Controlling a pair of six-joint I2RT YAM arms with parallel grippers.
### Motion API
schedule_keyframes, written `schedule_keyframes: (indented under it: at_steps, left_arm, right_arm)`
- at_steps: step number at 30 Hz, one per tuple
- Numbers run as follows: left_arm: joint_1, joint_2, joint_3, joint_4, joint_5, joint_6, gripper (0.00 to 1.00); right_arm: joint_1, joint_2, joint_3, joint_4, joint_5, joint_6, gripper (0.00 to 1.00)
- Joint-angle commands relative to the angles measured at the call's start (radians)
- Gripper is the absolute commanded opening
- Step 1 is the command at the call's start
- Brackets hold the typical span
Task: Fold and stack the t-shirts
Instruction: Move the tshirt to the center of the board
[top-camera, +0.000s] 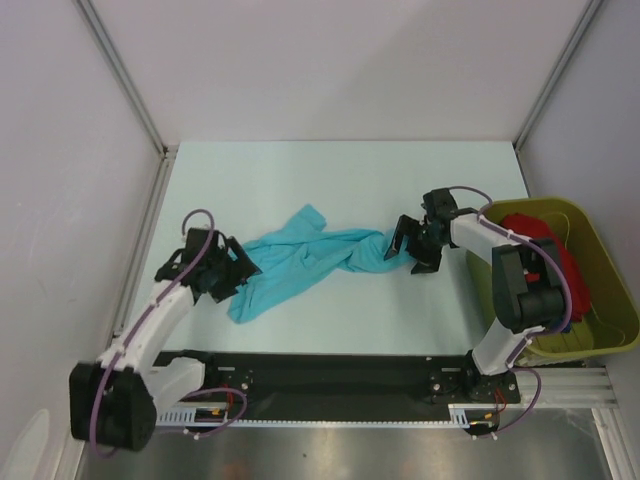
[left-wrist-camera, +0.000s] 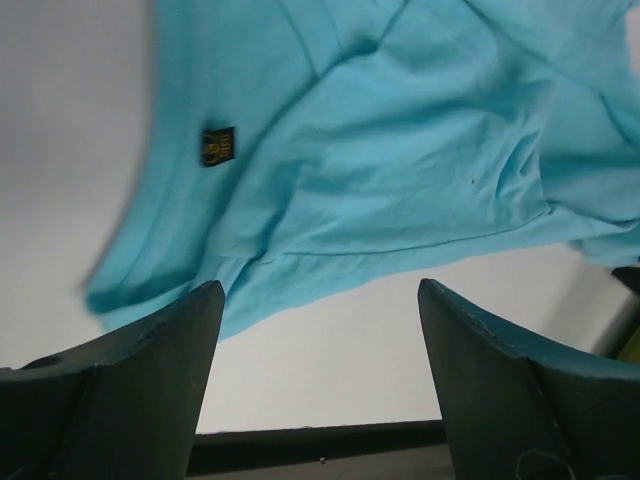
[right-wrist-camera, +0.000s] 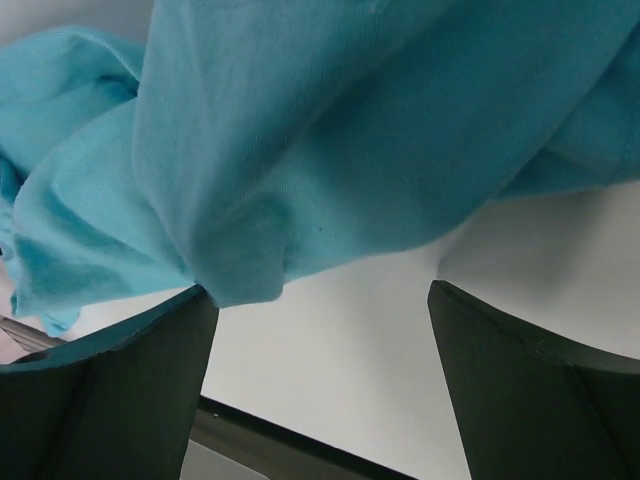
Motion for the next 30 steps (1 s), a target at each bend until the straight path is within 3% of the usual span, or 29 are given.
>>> schedule_keyframes:
  at_steps: [1, 4, 6, 10, 11, 12, 16, 21, 22, 23, 25, 26, 29, 30]
  left_arm:
    - [-0.054, 0.139, 0.037, 0.244, 0.177, 0.099, 0.84]
    - [-0.105, 0.289, 0.140, 0.264, 0.202, 0.182, 0.90]
    - [-0.108, 0.416, 0.203, 0.183, 0.147, 0.184, 0.91]
    - [-0.126, 0.480, 0.239, 0.163, 0.005, 0.188, 0.92]
    - [-0.125, 0.504, 0.237, 0.145, -0.028, 0.181, 0.93]
    - [-0.125, 0.504, 0.237, 0.144, -0.028, 0.181, 0.94]
    - [-0.125, 0.576, 0.211, 0.182, 0.037, 0.184, 0.89]
    - [-0.120, 0.642, 0.194, 0.253, 0.119, 0.188, 0.64]
    - [-0.120, 0.648, 0.203, 0.249, 0.118, 0.208, 0.59]
    - [-0.122, 0.656, 0.211, 0.235, 0.107, 0.219, 0.41]
    - [-0.122, 0.644, 0.216, 0.206, 0.101, 0.239, 0.22]
    - [-0.123, 0.627, 0.213, 0.192, 0.102, 0.241, 0.01]
    - [-0.152, 0.485, 0.182, 0.138, 0.087, 0.228, 0.00]
    - [-0.165, 0.373, 0.173, 0.119, 0.066, 0.221, 0.00]
  right_arm:
    - [0.001, 0.002, 0.070, 0.006, 0.010, -0.034, 0.93]
    - [-0.015, 0.008, 0.082, 0.007, 0.016, -0.031, 0.92]
    - [-0.021, 0.025, 0.100, 0.003, 0.036, -0.031, 0.90]
    - [-0.021, 0.071, 0.136, 0.012, 0.092, -0.054, 0.79]
    - [-0.019, 0.082, 0.140, 0.020, 0.090, -0.063, 0.69]
    - [-0.019, 0.090, 0.145, 0.020, 0.090, -0.063, 0.69]
    - [-0.013, 0.102, 0.165, 0.030, 0.093, -0.072, 0.24]
    - [0.066, 0.078, 0.284, -0.119, 0.298, -0.141, 0.05]
    - [0.082, 0.061, 0.277, -0.147, 0.328, -0.141, 0.05]
    - [0.099, 0.044, 0.263, -0.175, 0.337, -0.143, 0.05]
    - [0.126, -0.029, 0.175, -0.262, 0.366, -0.118, 0.09]
    - [0.125, -0.069, 0.118, -0.281, 0.356, -0.108, 0.13]
    - [0.113, -0.256, -0.078, -0.309, 0.339, -0.075, 0.34]
    - [0.106, -0.298, -0.103, -0.318, 0.311, -0.074, 0.41]
